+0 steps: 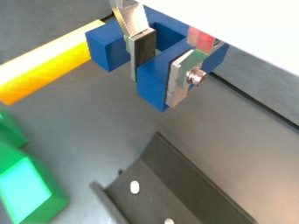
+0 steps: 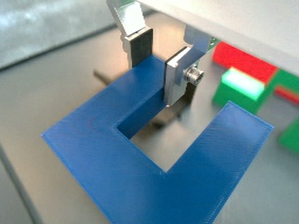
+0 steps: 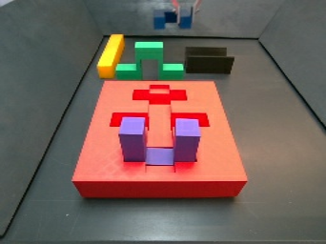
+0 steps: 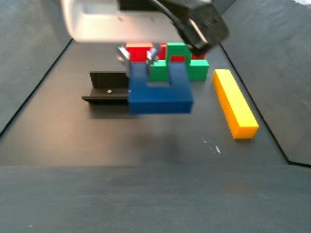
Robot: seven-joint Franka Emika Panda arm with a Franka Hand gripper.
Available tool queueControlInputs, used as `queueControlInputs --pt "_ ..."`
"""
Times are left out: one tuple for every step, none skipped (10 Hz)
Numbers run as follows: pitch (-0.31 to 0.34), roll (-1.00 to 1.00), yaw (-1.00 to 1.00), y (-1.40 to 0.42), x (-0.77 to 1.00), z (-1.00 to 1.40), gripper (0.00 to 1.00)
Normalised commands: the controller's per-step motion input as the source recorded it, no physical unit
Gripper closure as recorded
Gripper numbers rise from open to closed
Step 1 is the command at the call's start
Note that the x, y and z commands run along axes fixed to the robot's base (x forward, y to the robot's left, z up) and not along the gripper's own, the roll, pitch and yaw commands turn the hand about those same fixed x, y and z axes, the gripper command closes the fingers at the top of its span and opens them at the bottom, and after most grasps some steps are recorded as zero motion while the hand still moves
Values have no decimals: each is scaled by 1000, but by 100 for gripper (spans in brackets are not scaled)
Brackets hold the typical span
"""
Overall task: Pick up the blue object. Move up. Place the blue object on the fixture. Regrasp the blue object. Move to above the board. Insert the blue object.
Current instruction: Place the blue object on the fixture.
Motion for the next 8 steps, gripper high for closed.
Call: queueControlInputs --pt "0 -669 -100 -100 791 291 100" --pt "0 -574 -120 -177 834 223 100" --pt "0 -517 -137 -229 817 151 100" --pt "0 -497 -154 -266 854 126 100" --pt "9 -571 -197 -254 849 131 100" --pt "37 -571 -200 -257 851 120 100" --pt "83 -551 -189 -263 871 77 100" --pt "137 -531 -163 -257 886 31 100"
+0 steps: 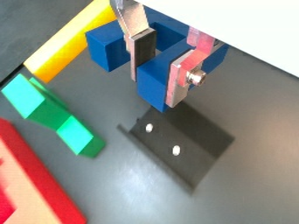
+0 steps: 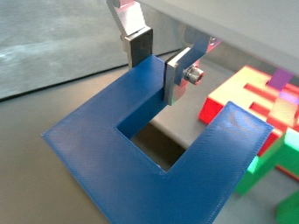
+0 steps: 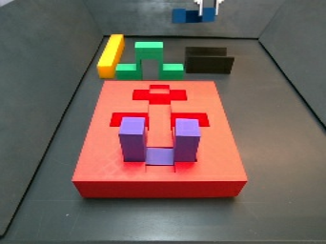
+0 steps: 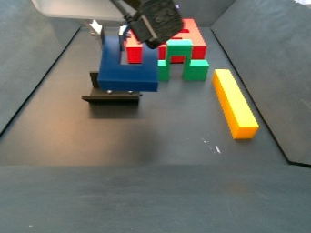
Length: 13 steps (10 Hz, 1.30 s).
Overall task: Pick up the blue object. Move up. Place the blue object on the fixture. Regrasp the blue object. Move to above the board. Insert the blue object.
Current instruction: Place the blue object on the fixture.
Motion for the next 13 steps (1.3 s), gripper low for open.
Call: queueControlInputs --pt "231 -540 -140 -260 854 46 100" --pt "191 -563 -157 -266 854 57 100" --pt "186 -569 -157 -254 860 46 100" --pt "183 -606 -160 -237 866 34 100" --pt "71 -654 -197 -217 846 60 100" --pt "0 -646 -220 -194 820 3 100" --pt "-9 -543 -234 -129 831 -100 100" --pt "-106 -434 -229 -97 843 -263 100" --pt "-126 -123 -151 -71 757 -289 100" --pt "-20 0 -114 -120 783 -234 100" --pt "-146 -74 -89 -177 846 -217 100" --pt "-197 -134 -11 -189 829 -129 100" --pt "-140 -137 186 -117 423 -31 100"
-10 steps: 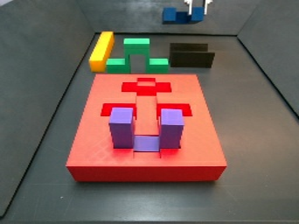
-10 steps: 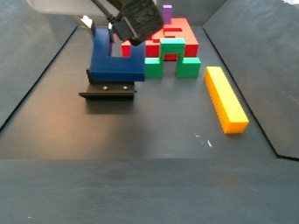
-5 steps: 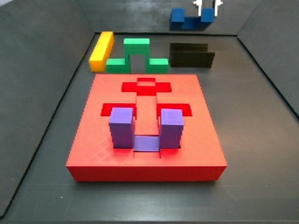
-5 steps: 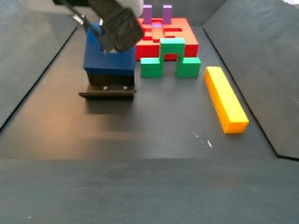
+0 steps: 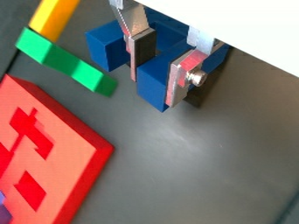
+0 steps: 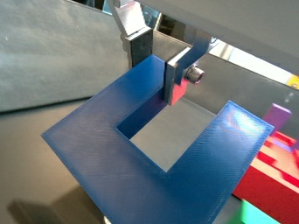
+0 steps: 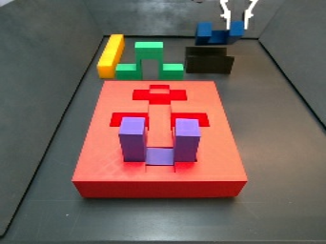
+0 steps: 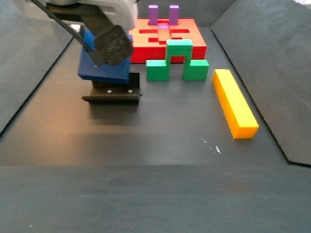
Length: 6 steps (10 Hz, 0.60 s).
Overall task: Pick up the blue object. Move up. Place the blue object on the fixture. Regrasp the blue object. Move to above the board. Insert the blue object.
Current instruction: Place the blue object on the fixture.
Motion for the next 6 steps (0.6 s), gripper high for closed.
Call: queueControlInputs --pt "-89 -180 326 -29 257 -43 100" --pt "0 -340 317 0 0 -83 100" --pt "0 -300 397 40 -211 -169 100" --pt "0 0 246 0 -197 -149 100" --pt "229 0 137 0 -234 -120 100" --pt "214 0 40 0 -123 -120 100"
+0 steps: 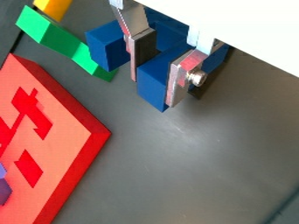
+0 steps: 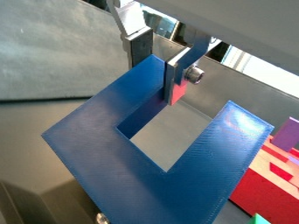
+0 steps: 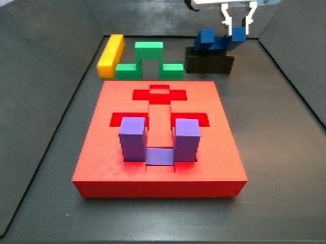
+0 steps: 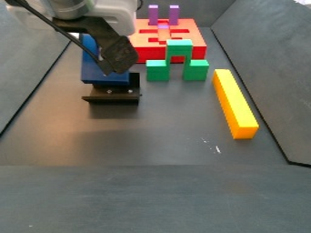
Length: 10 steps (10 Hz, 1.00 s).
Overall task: Pick up the blue object. Move up. Place the blue object on the fixture. Regrasp the blue object. Move to above the board. Insert the blue object.
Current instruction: Place the blue object on the fixture.
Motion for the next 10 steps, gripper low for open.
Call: queueControlInputs --pt "17 0 0 0 0 -149 100" --pt "0 -86 0 140 49 -229 100" --pt "-117 -189 0 177 63 -243 100" --pt "-194 -266 0 234 37 -226 100" --pt "-177 -254 0 274 0 -194 100" --pt "-174 -300 0 191 -14 -171 100" --pt "-131 -214 6 89 -20 -120 100" --pt "0 0 0 -17 0 -3 100" --pt "0 6 0 0 0 0 100" --pt "0 0 0 0 0 0 100"
